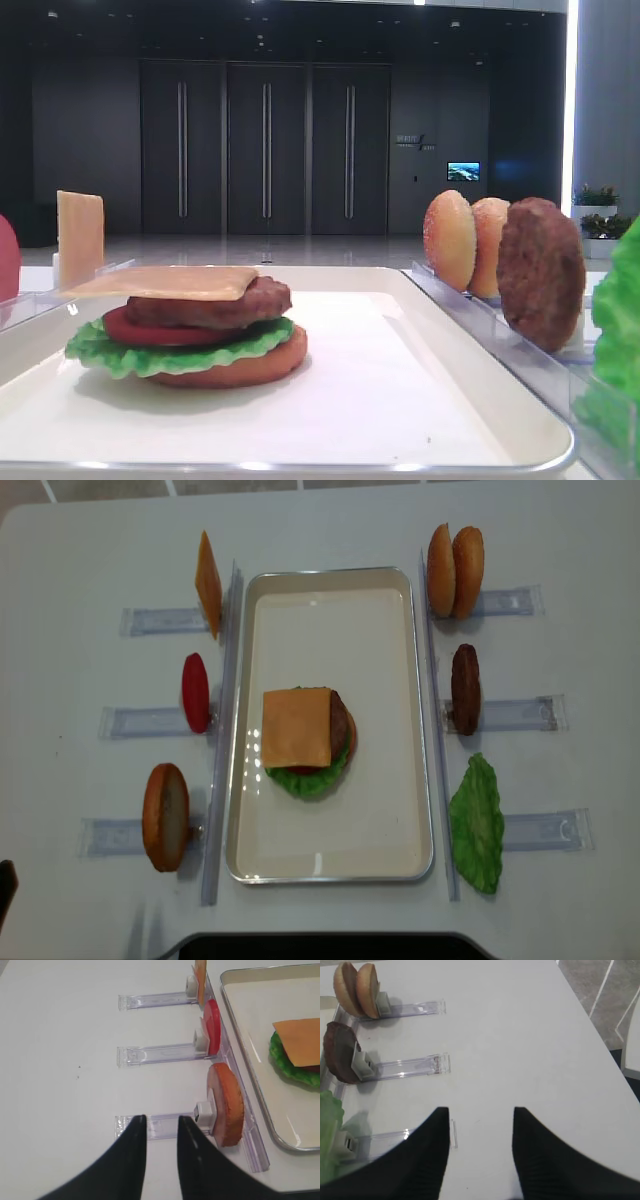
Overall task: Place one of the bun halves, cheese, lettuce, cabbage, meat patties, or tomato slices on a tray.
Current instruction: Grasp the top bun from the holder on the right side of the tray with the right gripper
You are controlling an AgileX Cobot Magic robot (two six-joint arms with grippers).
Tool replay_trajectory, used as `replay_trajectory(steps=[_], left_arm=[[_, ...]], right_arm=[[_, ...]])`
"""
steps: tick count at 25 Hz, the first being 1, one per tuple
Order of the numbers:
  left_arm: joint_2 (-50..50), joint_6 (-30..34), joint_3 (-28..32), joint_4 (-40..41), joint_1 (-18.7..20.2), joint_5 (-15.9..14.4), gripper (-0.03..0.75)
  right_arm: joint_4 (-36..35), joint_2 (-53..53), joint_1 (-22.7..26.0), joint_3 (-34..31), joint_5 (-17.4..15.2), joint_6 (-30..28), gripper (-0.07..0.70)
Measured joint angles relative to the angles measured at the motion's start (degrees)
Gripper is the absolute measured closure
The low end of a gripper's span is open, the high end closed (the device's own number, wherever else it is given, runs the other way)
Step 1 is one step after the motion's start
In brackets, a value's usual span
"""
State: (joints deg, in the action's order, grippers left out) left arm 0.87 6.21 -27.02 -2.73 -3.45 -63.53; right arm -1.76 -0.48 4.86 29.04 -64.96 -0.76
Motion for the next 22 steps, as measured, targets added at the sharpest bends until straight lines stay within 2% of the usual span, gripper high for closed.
replay_trajectory(steps=[22], left_arm=[[0.0,0.0,0.0,0.0,0.0,0.0,0.556]], right_arm=[[0.0,0.0,0.0,0.0,0.0,0.0,0.341]])
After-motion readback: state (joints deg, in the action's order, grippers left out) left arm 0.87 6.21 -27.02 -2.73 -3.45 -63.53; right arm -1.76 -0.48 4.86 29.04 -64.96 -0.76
